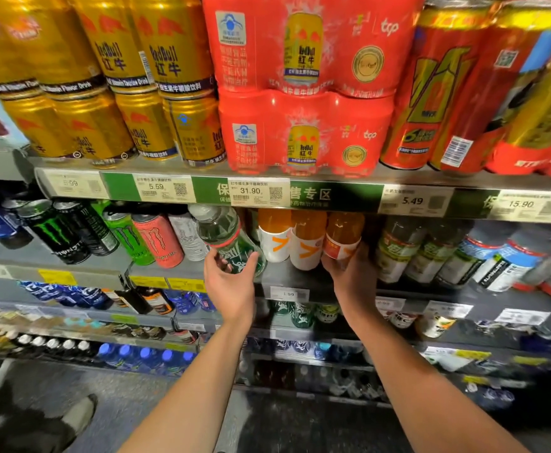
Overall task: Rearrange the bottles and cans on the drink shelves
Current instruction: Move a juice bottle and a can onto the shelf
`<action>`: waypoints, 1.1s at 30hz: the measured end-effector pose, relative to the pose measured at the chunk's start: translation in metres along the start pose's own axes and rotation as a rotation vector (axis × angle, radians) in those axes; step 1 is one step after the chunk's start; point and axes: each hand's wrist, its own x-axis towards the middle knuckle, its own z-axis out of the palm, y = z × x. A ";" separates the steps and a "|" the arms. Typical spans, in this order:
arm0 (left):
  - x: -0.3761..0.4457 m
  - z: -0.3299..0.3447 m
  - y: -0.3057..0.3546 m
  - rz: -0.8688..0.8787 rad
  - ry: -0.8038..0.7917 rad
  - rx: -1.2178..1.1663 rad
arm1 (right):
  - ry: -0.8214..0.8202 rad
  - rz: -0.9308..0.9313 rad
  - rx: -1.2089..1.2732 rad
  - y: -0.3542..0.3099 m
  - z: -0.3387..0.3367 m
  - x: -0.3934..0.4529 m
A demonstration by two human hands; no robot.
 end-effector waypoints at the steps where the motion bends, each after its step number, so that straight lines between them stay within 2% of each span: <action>1: 0.000 -0.002 0.001 0.001 0.001 0.000 | -0.003 0.000 -0.003 0.000 0.001 0.001; 11: -0.002 -0.006 0.007 -0.024 0.017 -0.062 | -0.028 0.017 -0.003 0.003 0.001 0.008; 22: 0.023 -0.017 0.013 -0.057 -0.114 -0.099 | -0.038 0.003 0.038 -0.001 -0.001 0.007; 27: 0.012 -0.015 0.015 -0.059 -0.214 -0.141 | -0.079 0.014 0.087 -0.002 -0.002 0.006; 33: -0.003 -0.020 0.015 -0.032 -0.257 -0.190 | -0.082 0.018 0.151 -0.006 0.004 0.001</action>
